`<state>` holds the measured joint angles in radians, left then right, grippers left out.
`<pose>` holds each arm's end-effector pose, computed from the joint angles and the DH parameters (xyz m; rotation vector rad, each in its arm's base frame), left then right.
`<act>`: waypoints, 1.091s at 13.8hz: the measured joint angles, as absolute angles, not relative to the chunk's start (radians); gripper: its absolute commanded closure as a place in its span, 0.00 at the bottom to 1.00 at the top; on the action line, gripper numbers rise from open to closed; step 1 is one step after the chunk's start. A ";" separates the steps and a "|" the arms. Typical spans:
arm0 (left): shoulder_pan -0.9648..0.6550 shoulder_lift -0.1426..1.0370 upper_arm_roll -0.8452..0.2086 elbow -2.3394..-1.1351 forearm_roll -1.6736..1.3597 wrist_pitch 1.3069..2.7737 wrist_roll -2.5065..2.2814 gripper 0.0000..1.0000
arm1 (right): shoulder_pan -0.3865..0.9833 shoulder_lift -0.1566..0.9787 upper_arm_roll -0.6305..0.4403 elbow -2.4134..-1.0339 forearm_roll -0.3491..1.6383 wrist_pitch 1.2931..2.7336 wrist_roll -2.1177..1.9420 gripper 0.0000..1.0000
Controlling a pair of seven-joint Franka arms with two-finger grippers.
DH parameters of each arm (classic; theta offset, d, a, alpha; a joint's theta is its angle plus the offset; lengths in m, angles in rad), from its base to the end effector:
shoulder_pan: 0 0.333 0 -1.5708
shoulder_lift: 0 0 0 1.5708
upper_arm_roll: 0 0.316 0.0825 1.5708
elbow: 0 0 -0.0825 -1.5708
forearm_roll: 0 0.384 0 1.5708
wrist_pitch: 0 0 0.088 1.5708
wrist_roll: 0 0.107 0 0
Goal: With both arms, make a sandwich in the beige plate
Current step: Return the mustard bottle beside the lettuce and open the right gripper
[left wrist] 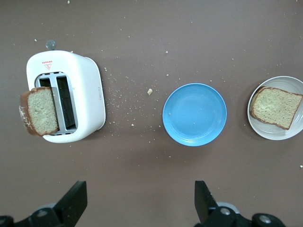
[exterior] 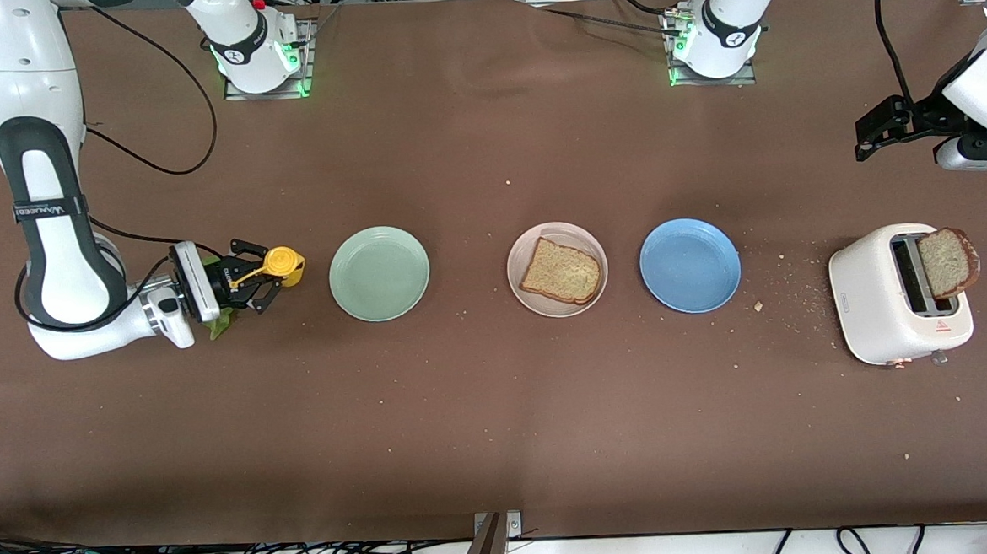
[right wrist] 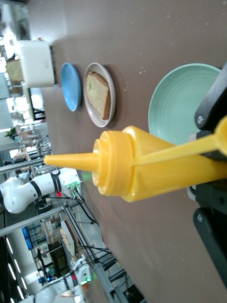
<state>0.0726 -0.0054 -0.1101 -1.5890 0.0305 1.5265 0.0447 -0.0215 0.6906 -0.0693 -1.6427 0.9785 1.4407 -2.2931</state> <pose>0.5473 -0.0173 0.6152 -3.1068 0.1270 0.0890 0.6126 0.0467 0.2169 -1.1966 -1.5715 -0.6139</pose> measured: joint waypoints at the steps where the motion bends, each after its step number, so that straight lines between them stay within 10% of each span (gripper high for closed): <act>1: 0.073 -0.005 -0.110 -1.589 0.031 1.527 0.045 0.00 | -0.022 0.711 -0.069 -1.652 0.999 1.442 -2.360 1.00; 11: 0.073 -0.005 -0.110 -1.589 0.031 1.527 0.045 0.00 | -0.071 0.837 -0.069 -1.657 1.026 1.443 -2.526 1.00; 14: 0.073 -0.005 -0.110 -1.589 0.031 1.527 0.045 0.00 | -0.081 0.856 -0.069 -1.657 1.051 1.446 -2.527 0.77; 15: 0.073 -0.005 -0.110 -1.589 0.031 1.527 0.045 0.00 | -0.086 0.859 -0.069 -1.657 1.057 1.448 -2.527 0.53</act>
